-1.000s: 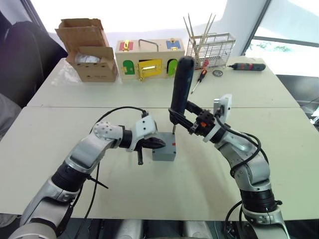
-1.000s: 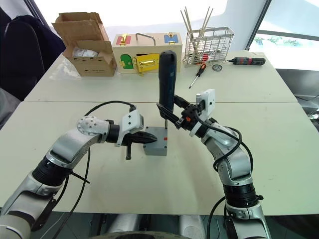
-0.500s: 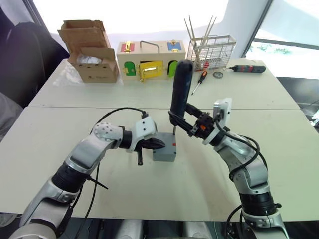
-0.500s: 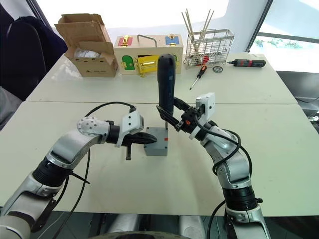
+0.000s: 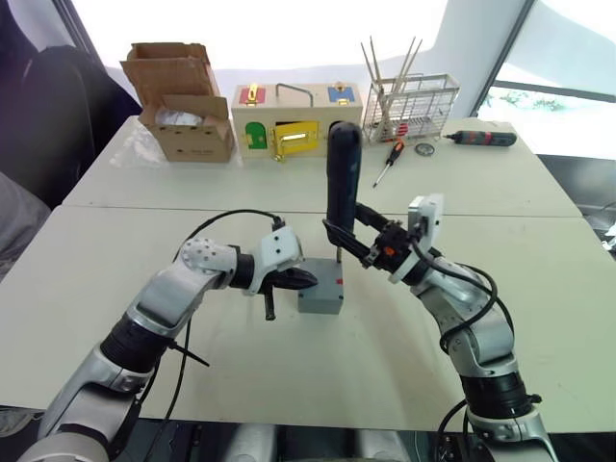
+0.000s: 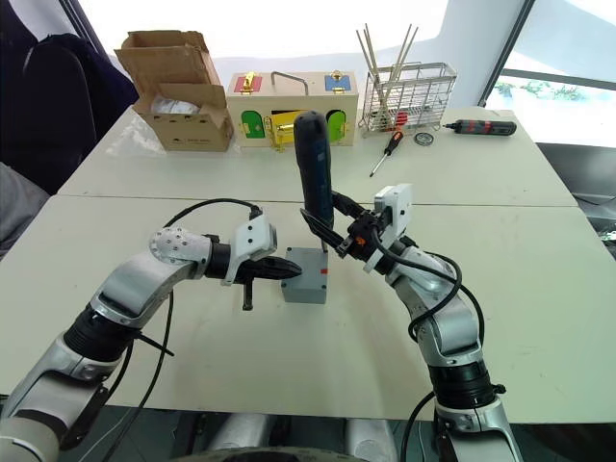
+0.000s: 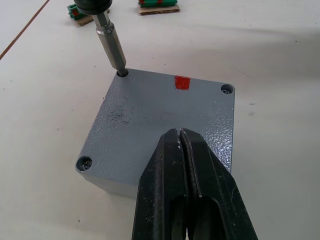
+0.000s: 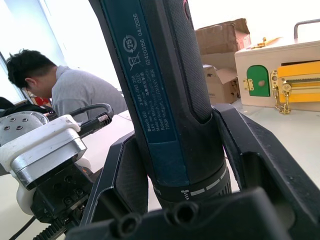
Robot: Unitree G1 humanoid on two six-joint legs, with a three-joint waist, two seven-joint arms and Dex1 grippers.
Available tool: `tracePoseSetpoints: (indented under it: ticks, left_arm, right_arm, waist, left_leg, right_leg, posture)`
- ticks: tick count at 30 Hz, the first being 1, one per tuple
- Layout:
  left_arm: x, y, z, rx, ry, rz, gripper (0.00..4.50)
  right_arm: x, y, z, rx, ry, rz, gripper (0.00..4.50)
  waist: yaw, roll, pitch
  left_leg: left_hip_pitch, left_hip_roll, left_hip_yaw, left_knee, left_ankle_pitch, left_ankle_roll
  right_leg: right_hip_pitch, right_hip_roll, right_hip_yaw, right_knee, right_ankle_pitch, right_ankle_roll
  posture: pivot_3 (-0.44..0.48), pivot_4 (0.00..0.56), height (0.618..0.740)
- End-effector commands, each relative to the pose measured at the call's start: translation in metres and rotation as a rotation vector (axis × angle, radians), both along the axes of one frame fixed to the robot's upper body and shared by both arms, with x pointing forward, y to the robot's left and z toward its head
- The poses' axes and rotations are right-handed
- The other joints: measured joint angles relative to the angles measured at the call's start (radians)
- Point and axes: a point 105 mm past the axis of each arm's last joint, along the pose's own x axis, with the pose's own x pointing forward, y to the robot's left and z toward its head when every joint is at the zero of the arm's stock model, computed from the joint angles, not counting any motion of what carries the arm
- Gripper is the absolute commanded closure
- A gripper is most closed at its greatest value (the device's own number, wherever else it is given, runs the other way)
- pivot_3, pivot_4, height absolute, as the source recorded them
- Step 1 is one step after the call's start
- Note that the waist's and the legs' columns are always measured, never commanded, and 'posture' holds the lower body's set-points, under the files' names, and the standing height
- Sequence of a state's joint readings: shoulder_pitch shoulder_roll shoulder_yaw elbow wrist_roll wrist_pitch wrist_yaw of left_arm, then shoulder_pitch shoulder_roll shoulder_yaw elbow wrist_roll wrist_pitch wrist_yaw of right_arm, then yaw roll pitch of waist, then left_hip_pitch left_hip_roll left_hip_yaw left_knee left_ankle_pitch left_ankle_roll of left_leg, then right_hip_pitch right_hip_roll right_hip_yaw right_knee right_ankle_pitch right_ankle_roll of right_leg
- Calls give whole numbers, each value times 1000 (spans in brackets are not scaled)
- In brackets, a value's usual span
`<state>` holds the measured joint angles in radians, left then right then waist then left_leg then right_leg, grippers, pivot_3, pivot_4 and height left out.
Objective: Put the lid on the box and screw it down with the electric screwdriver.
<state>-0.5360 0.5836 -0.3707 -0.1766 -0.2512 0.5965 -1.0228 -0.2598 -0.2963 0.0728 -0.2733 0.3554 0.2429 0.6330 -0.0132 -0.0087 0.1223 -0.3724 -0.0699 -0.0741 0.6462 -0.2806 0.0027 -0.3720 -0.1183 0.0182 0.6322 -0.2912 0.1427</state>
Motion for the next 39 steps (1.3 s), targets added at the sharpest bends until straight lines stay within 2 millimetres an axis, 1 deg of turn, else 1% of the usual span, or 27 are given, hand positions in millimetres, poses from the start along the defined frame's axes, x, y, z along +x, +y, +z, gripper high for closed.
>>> tracePoseSetpoints:
  ticks: [1,5,9,17,24,31,34,35,36,38,39]
  left_arm:
    - [-2,5,-15,44,39,19,4500]
    - [-1,4,-18,48,42,19,4500]
    - [-1,4,-22,54,47,18,4500]
    - [1,2,-22,61,36,9,4500]
    - [0,1,-22,63,31,1,4500]
    - [1,1,-21,65,26,-3,4500]
    - [1,1,-21,67,26,-2,4500]
    - [1,1,-21,67,26,-1,4500]
    - [1,1,-21,66,27,0,4500]
    - [1,1,-21,64,26,2,4500]
    - [1,2,-21,64,25,3,4500]
  right_arm:
    - [-2,-1,-61,-71,237,1,2585]
    - [-1,-5,-58,-58,232,-15,2585]
    - [-2,-7,-61,-55,239,-26,2585]
    - [-2,-13,-65,-46,248,-62,2585]
    - [-5,-13,-74,-64,264,-60,2585]
    - [-3,-12,-70,-62,252,-55,2585]
    - [-1,-12,-67,-58,241,-57,2585]
    - [0,-13,-62,-53,228,-61,2585]
    - [1,-14,-57,-47,213,-64,2585]
    - [3,-18,-36,-29,165,-70,2585]
    - [3,-19,-29,-26,150,-70,2585]
  waist:
    - [0,0,-3]
    - [0,1,-5]
    - [1,1,-6]
    - [3,0,-7]
    - [3,0,-11]
    - [3,0,-11]
    - [3,0,-11]
    - [3,0,-11]
    - [3,0,-11]
    - [4,1,-10]
    - [4,2,-9]
  left_leg:
    - [0,0,0,0,0,0]
    - [0,0,-1,0,0,0]
    - [0,0,-1,0,0,0]
    - [0,0,-2,0,0,0]
    - [0,-1,-4,-1,0,0]
    - [0,-1,-6,-1,-1,-1]
    - [0,-1,-6,-1,-1,-1]
    - [0,-1,-6,-2,-1,-1]
    - [0,-1,-7,-2,-1,-1]
    - [-1,-1,-7,-2,-1,-1]
    - [-1,-1,-7,-2,-1,-1]
  right_leg:
    - [0,0,0,0,0,0]
    - [0,0,0,-1,0,0]
    - [1,0,0,-2,0,0]
    - [2,0,0,-3,0,-1]
    - [3,0,0,-4,-1,-2]
    - [4,-1,1,-5,-2,-3]
    - [5,-1,0,-6,-2,-4]
    - [5,-1,0,-6,-3,-5]
    - [5,-1,0,-7,-3,-5]
    - [5,-1,0,-7,-3,-6]
    - [5,-1,0,-8,-3,-6]
  posture:
    - [0,150,735]
    - [0,150,735]
    - [0,150,735]
    - [0,150,735]
    - [0,150,735]
    - [0,150,735]
    - [0,150,735]
    - [0,150,735]
    - [0,150,735]
    - [0,150,735]
    - [0,150,735]
